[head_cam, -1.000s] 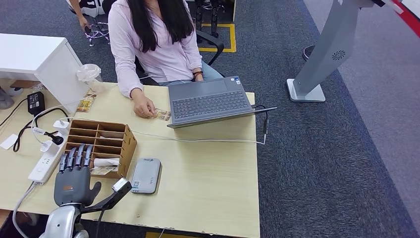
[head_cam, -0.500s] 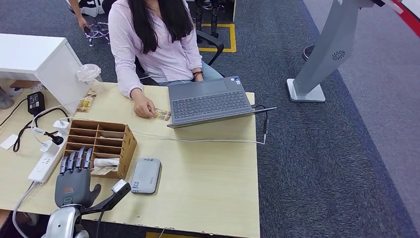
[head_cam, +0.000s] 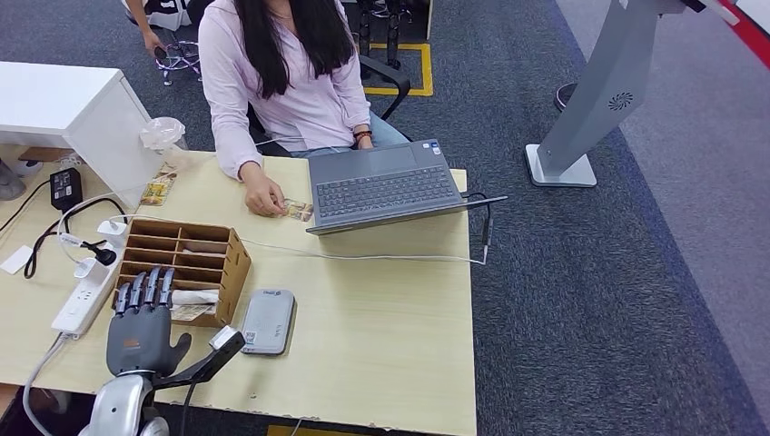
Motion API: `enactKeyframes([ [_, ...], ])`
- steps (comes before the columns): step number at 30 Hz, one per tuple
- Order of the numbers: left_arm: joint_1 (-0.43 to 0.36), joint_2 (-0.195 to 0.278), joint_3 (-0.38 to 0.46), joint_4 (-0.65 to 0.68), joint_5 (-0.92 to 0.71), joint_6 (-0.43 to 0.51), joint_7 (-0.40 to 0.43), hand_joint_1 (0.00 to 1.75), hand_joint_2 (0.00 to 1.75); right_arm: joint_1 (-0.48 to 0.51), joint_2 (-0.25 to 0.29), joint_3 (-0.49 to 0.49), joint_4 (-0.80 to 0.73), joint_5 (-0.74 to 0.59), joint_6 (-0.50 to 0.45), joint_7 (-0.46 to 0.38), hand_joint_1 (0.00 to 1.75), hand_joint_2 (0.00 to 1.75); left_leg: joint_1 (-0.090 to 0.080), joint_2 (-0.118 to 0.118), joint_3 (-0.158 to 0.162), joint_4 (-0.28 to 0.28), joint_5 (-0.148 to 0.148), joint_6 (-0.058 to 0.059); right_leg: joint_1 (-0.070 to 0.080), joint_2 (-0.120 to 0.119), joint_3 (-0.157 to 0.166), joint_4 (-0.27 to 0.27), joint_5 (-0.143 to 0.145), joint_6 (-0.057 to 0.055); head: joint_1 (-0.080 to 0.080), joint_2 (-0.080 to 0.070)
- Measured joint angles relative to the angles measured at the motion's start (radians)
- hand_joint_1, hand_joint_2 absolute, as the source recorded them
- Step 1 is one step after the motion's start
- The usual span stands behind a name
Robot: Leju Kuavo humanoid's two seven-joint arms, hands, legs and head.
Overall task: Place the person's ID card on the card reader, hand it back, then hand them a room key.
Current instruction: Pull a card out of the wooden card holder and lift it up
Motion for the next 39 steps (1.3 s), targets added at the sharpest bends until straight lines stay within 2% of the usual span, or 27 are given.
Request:
enactKeyframes([
  [12,-0.001,-0.008,0.000,0.000,-0.001,0.008,-0.014,0.00,1.75,0.000,0.000,0.002,0.000,-0.006,0.000,0.000,0.00,0.00,0.000,0.000,0.000,0.000,0.000,0.000,0.000,0.000,0.000,0.000,0.000,0.000,0.000,0.000],
  [16,-0.001,-0.009,0.000,0.000,-0.001,0.008,-0.014,1.75,1.75,0.000,0.000,0.002,0.001,-0.006,0.000,-0.002,0.00,0.00,0.000,0.000,0.000,0.000,0.000,0.000,0.000,0.000,0.000,0.000,0.000,0.000,0.000,0.000],
  [39,-0.004,-0.011,0.000,0.000,0.004,0.008,-0.032,1.75,1.75,0.000,0.000,0.004,0.001,-0.014,0.000,-0.006,0.00,0.00,0.000,0.000,0.000,0.000,0.000,0.000,0.000,0.000,0.000,0.000,0.000,0.000,0.000,0.000],
])
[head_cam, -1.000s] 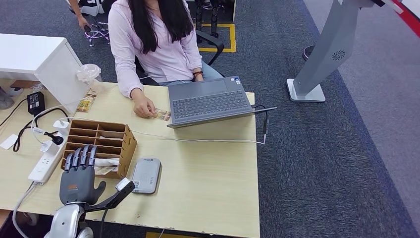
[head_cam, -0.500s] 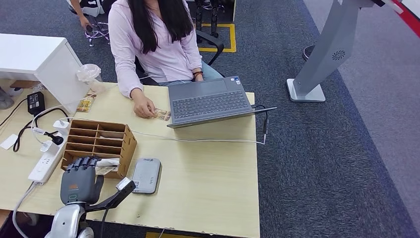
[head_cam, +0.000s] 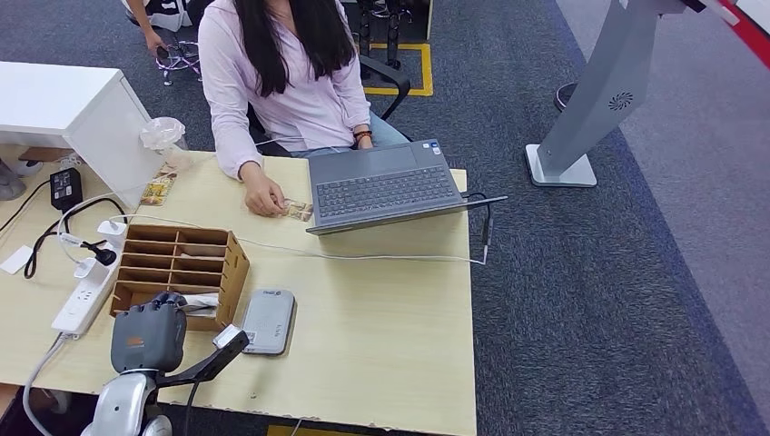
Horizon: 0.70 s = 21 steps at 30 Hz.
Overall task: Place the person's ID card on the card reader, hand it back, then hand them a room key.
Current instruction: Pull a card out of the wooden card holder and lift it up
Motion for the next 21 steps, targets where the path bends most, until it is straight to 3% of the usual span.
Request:
enactKeyframes([
  [10,-0.018,0.006,0.000,-0.004,0.007,0.011,-0.024,1.75,1.75,0.000,0.000,0.006,0.001,-0.010,-0.002,-0.011,0.00,0.00,0.000,0.000,0.000,0.000,0.000,0.000,0.000,0.000,0.000,0.000,0.000,0.000,0.000,0.000],
  [21,-0.017,0.009,-0.019,-0.120,0.013,0.005,-0.040,1.75,1.75,0.000,0.000,0.008,0.001,-0.029,-0.005,-0.014,0.00,0.00,0.000,-0.001,0.000,0.000,0.000,0.000,0.000,0.000,0.000,0.000,0.000,0.000,0.000,0.000],
])
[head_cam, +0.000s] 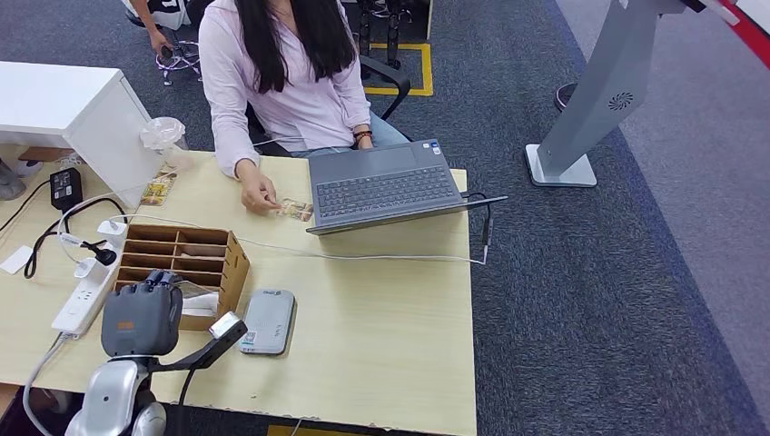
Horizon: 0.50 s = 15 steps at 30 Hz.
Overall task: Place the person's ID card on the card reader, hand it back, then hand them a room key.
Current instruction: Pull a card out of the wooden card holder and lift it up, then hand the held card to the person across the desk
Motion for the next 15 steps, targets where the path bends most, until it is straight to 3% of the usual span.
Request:
enactKeyframes([
  [7,0.006,0.003,-0.013,-0.034,-0.002,0.004,-0.006,1.75,1.75,0.000,0.000,0.005,0.000,-0.011,-0.004,-0.001,0.00,0.00,0.000,0.000,0.000,0.000,0.000,0.000,0.000,0.000,0.000,0.000,0.000,0.000,0.000,0.000],
  [15,0.031,0.012,-0.106,-0.169,-0.004,-0.010,-0.010,1.75,1.75,0.000,0.000,0.006,0.000,-0.043,-0.016,-0.007,0.00,0.00,0.000,-0.001,0.000,0.000,0.000,0.000,0.000,0.000,0.000,0.000,0.000,0.000,0.000,0.000],
])
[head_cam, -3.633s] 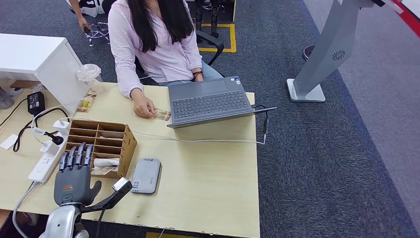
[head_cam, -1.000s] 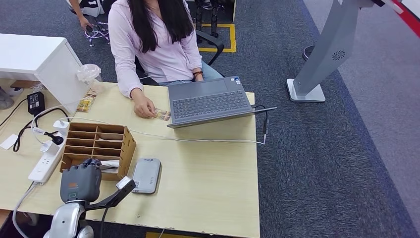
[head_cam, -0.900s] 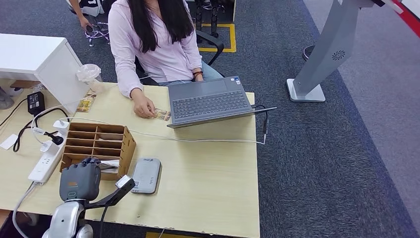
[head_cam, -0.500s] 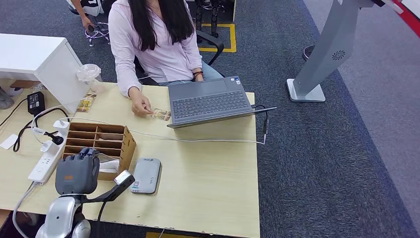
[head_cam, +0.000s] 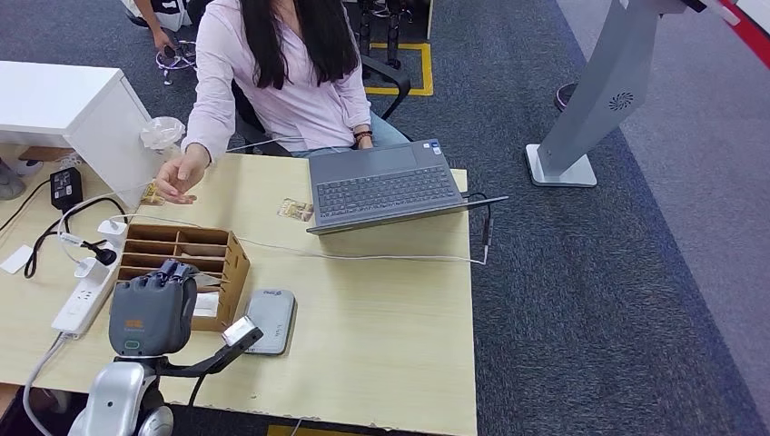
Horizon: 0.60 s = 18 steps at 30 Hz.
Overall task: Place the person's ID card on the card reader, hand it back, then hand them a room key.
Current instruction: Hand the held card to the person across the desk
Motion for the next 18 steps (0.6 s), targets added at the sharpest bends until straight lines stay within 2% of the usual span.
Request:
enactKeyframes([
  [4,-0.012,0.017,-0.037,-0.060,0.021,-0.015,0.012,1.75,1.75,0.000,0.000,0.001,0.000,-0.003,0.003,-0.001,0.00,0.00,0.000,0.000,0.000,0.000,0.000,0.000,0.000,0.000,0.000,0.000,0.000,0.000,0.000,0.000],
  [8,-0.093,0.032,-0.041,-0.063,-0.007,-0.011,0.077,1.75,1.75,-0.001,0.000,0.010,0.000,0.013,0.011,0.001,0.00,0.00,0.000,-0.001,0.000,0.000,0.001,0.000,0.000,-0.001,0.000,0.000,0.000,0.000,0.000,0.000],
  [14,-0.291,0.058,0.008,0.096,-0.005,0.034,0.055,1.75,1.75,-0.009,0.000,0.046,0.000,0.039,0.036,0.012,0.00,0.00,0.001,-0.001,0.000,0.000,0.003,-0.001,0.000,-0.001,0.000,0.001,0.003,-0.001,0.000,0.000],
  [18,-0.380,0.070,0.031,0.204,-0.008,0.053,0.050,1.75,1.75,-0.012,0.000,0.067,0.000,0.045,0.040,0.017,0.00,0.00,0.000,-0.001,0.000,0.000,0.003,-0.001,0.000,0.000,0.000,0.001,0.003,-0.001,0.000,0.000],
])
